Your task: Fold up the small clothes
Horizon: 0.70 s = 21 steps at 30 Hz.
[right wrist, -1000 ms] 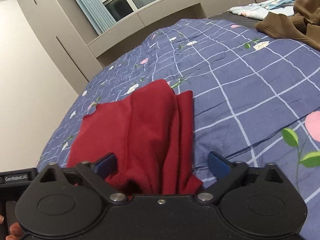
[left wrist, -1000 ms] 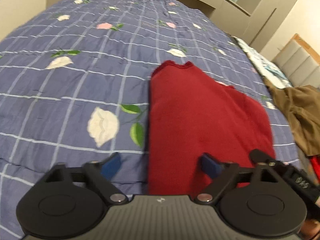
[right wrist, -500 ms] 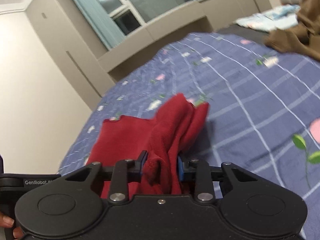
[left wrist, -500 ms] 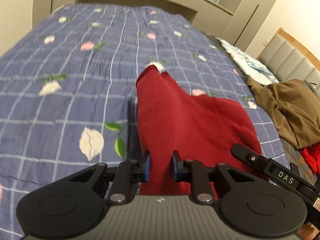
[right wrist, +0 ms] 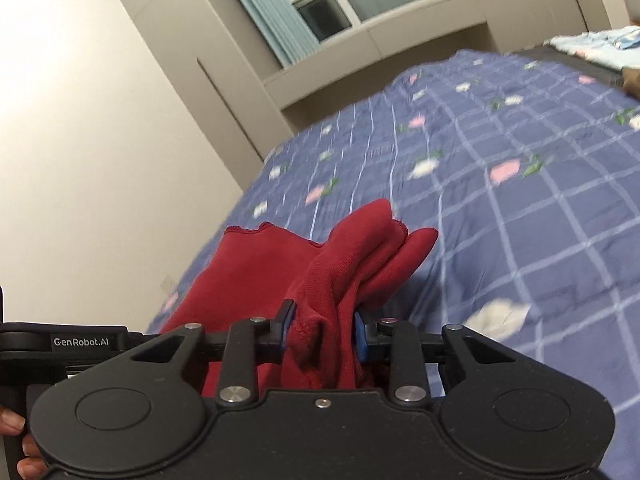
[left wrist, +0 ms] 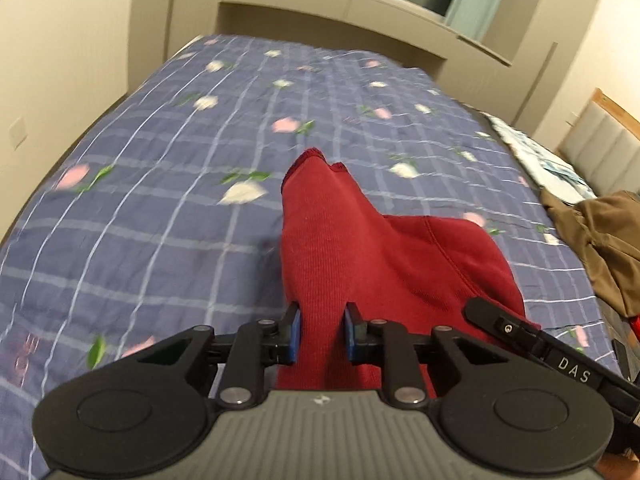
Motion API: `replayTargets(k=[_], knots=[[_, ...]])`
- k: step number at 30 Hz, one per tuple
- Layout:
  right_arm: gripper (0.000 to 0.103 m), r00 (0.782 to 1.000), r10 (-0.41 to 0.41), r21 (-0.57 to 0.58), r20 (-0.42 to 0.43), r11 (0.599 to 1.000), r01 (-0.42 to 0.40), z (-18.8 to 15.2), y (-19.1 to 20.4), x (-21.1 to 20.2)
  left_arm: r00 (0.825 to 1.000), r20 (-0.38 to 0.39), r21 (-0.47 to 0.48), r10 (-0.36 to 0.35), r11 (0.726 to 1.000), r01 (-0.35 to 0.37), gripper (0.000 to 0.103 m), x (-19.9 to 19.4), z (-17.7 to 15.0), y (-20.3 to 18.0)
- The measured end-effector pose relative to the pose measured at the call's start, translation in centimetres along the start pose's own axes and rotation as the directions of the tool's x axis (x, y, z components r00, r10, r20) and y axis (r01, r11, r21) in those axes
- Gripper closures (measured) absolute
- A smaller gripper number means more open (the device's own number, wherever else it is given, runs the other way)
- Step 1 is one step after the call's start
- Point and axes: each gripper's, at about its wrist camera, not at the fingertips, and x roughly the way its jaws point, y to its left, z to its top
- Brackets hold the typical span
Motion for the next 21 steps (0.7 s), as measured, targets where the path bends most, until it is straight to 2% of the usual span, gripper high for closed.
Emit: replayTargets(k=[6, 10, 11, 13, 15, 17, 21], knots=[[0.068, 0.997, -0.065, -0.035, -0.031, 0.997, 0.064, -2.2, 1.1, 0.1, 1.0, -0.006, -0.072, -0.021, 0.997, 0.021, 0.077, 0.9, -2.6, 3.1], [0.054, 0.994, -0.102, -0.071, -0.032, 0.992, 0.1, -2.1, 1.2, -0.4, 1.0, 0.007, -0.073, -0.011, 0.997, 0.012, 0.07, 0.4, -2.7, 3.0], [0.046, 0.994, -0.103, -0.078, -0.026, 0.992, 0.101, -2.1, 1.2, -0.7, 1.0, 0.015, -0.074, 0.002, 0.997, -0.001, 0.069, 0.1, -2.7, 3.1], [0.036, 0.995, -0.1, -0.094, -0.003, 0.991, 0.1, -1.8, 1.3, -1.4, 1.0, 0.028, -0.075, 0.012, 0.997, -0.01, 0.06, -0.7, -2.6, 3.0], [0.031, 0.995, -0.102, -0.125, 0.02, 0.987, 0.104, -1.7, 1.9, -2.4, 0.999, 0.045, -0.083, 0.018, 0.996, -0.015, 0.043, -1.6, -2.7, 3.2], [0.023, 0.994, -0.103, -0.155, 0.044, 0.982, 0.108, -1.6, 2.6, -3.4, 0.997, 0.073, -0.076, 0.034, 0.997, -0.029, 0.039, -2.9, -3.0, 3.2], [0.016, 0.991, -0.095, -0.209, 0.098, 0.971, 0.114, -1.9, 4.1, -6.0, 0.991, 0.124, -0.055, 0.058, 0.997, -0.051, 0.024, -5.5, -3.3, 3.0]])
